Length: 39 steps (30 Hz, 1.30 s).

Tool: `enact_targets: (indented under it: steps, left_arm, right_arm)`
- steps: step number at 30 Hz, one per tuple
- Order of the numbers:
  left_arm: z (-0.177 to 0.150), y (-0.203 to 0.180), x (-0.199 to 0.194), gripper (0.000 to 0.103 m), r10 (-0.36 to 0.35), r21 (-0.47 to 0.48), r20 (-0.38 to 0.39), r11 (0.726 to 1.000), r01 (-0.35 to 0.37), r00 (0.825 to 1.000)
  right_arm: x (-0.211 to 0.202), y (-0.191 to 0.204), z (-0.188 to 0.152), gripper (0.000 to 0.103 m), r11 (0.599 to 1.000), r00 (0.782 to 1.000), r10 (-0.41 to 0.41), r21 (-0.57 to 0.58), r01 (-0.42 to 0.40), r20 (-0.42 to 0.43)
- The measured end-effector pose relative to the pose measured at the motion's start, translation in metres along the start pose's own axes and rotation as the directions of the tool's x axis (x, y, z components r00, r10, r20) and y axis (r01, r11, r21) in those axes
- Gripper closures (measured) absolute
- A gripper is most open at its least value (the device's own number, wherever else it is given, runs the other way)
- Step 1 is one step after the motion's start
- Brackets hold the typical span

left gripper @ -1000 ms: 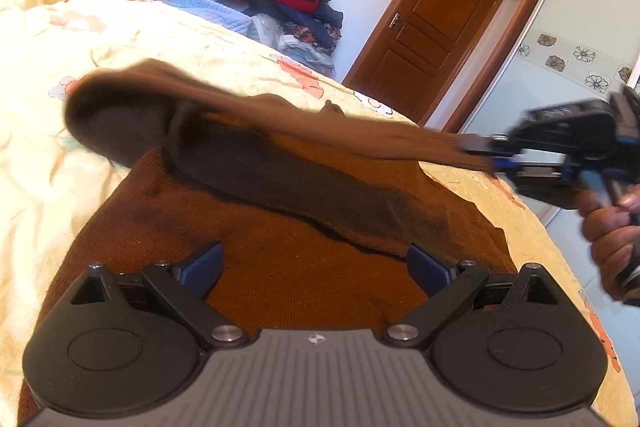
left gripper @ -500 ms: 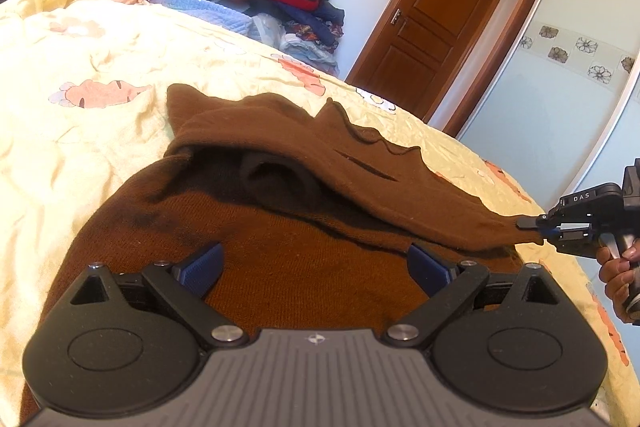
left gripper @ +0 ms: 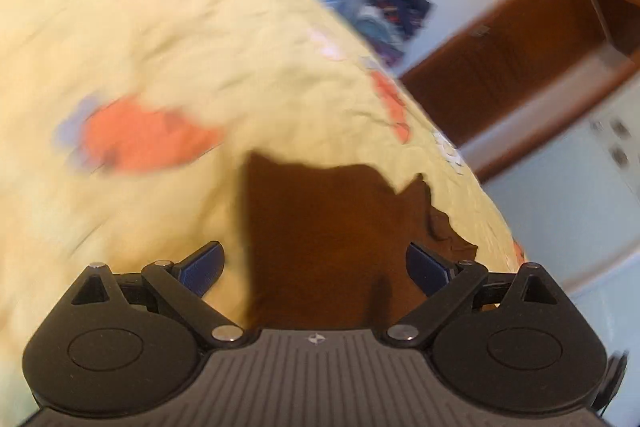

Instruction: Fold small clothes

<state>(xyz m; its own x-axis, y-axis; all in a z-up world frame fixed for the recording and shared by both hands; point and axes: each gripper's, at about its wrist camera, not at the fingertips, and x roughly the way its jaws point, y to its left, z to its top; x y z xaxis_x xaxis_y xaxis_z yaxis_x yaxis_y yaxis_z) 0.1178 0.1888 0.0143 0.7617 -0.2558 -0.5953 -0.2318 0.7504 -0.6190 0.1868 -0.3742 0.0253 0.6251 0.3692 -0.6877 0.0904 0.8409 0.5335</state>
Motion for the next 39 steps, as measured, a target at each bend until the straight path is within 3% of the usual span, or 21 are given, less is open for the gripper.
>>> enact_targets:
  steps: [1,2,3,4,7,10,13,14,17,18,19,24,25,26,27,28,30,32,35,37,39]
  left_arm:
    - [0.001,-0.007,0.008,0.043,0.042,0.055,-0.009,0.998,-0.041,0.999]
    - [0.001,-0.016,0.015,0.066,0.102,0.117,-0.012,0.988,-0.100,0.995]
    - [0.000,-0.025,0.022,0.090,0.157,0.183,-0.012,0.971,-0.152,0.988]
    - [0.000,-0.029,0.023,0.090,0.169,0.220,-0.002,0.962,-0.164,0.986]
    - [-0.007,-0.040,0.016,0.093,0.211,0.362,0.091,0.903,-0.229,0.973]
    - [-0.016,-0.035,0.025,0.096,0.260,0.452,0.124,0.844,-0.288,0.958]
    - [-0.022,-0.033,0.010,0.091,0.231,0.464,0.159,0.841,-0.279,0.960]
    - [-0.024,-0.031,0.001,0.087,0.233,0.450,0.158,0.848,-0.280,0.959]
    - [-0.043,-0.026,-0.039,0.051,0.199,0.459,0.168,0.851,-0.255,0.965]
    - [-0.052,-0.024,-0.050,0.026,0.181,0.474,0.183,0.845,-0.248,0.966]
    - [-0.061,-0.024,-0.060,0.015,0.163,0.494,0.196,0.835,-0.240,0.967]
    - [-0.092,-0.035,-0.045,0.021,0.200,0.599,0.140,0.763,-0.244,0.970]
    - [-0.096,-0.036,-0.038,0.039,0.231,0.613,0.144,0.742,-0.270,0.962]
    - [-0.099,-0.037,-0.036,0.042,0.224,0.619,0.158,0.736,-0.273,0.962]
    - [-0.100,-0.039,-0.036,0.076,0.208,0.629,0.155,0.733,-0.259,0.966]
    - [-0.101,-0.041,-0.036,0.095,0.196,0.645,0.143,0.725,-0.241,0.970]
    - [-0.101,-0.045,-0.038,0.097,0.230,0.672,0.187,0.680,-0.295,0.955]
    - [-0.099,-0.037,-0.041,0.098,0.246,0.682,0.203,0.660,-0.317,0.948]
    - [-0.097,-0.025,-0.046,0.098,0.212,0.662,0.190,0.693,-0.284,0.959]
    - [-0.093,-0.025,-0.057,0.094,0.201,0.617,0.151,0.746,-0.251,0.968]
    - [-0.091,-0.020,-0.075,0.086,0.183,0.557,0.081,0.807,-0.197,0.980]
  right_arm:
    - [0.007,0.005,-0.001,0.038,1.000,1.000,-0.005,-0.017,0.004,-0.015]
    - [0.014,0.010,-0.002,0.042,0.999,1.000,-0.008,-0.041,0.007,-0.030]
    - [0.021,0.016,-0.005,0.064,0.997,0.999,-0.013,-0.073,0.010,-0.045]
    - [0.027,0.022,-0.008,0.081,0.993,0.998,-0.023,-0.113,0.015,-0.066]
    - [0.027,0.031,-0.011,0.087,0.983,0.998,-0.035,-0.181,0.026,-0.045]
    - [0.025,0.008,-0.008,0.093,0.993,0.999,-0.024,-0.118,0.021,-0.025]
    - [0.023,0.004,-0.011,0.089,0.994,1.000,-0.002,-0.108,0.001,-0.008]
    - [0.021,0.006,-0.010,0.080,0.995,1.000,-0.006,-0.099,0.005,-0.014]
    - [-0.008,0.013,-0.017,0.056,0.995,1.000,0.018,-0.098,-0.017,0.014]
    - [-0.023,0.014,-0.023,0.044,0.993,0.998,0.054,-0.109,-0.050,0.036]
    - [-0.033,0.016,-0.029,0.041,0.989,0.996,0.074,-0.130,-0.068,0.039]
    - [-0.044,0.028,-0.067,0.043,0.971,0.999,0.040,-0.237,-0.044,-0.021]
    - [-0.039,0.033,-0.076,0.046,0.961,0.999,0.022,-0.275,-0.033,-0.043]
    - [-0.033,0.039,-0.084,0.050,0.948,0.998,-0.008,-0.319,-0.011,-0.058]
    - [-0.027,0.043,-0.092,0.060,0.932,0.997,-0.043,-0.363,0.014,-0.071]
    - [-0.025,0.048,-0.103,0.066,0.907,0.997,-0.057,-0.419,0.031,-0.049]
    - [-0.026,0.053,-0.113,0.091,0.855,0.994,-0.111,-0.510,0.093,-0.004]
    - [-0.030,0.036,-0.099,0.096,0.900,0.996,-0.080,-0.433,0.057,-0.035]
    - [-0.036,0.013,-0.092,0.096,0.941,0.999,-0.034,-0.336,0.023,-0.026]
    - [-0.036,0.016,-0.098,0.095,0.942,1.000,-0.024,-0.335,0.017,-0.014]
    - [-0.041,0.018,-0.104,0.071,0.957,0.999,0.000,-0.290,-0.013,-0.043]
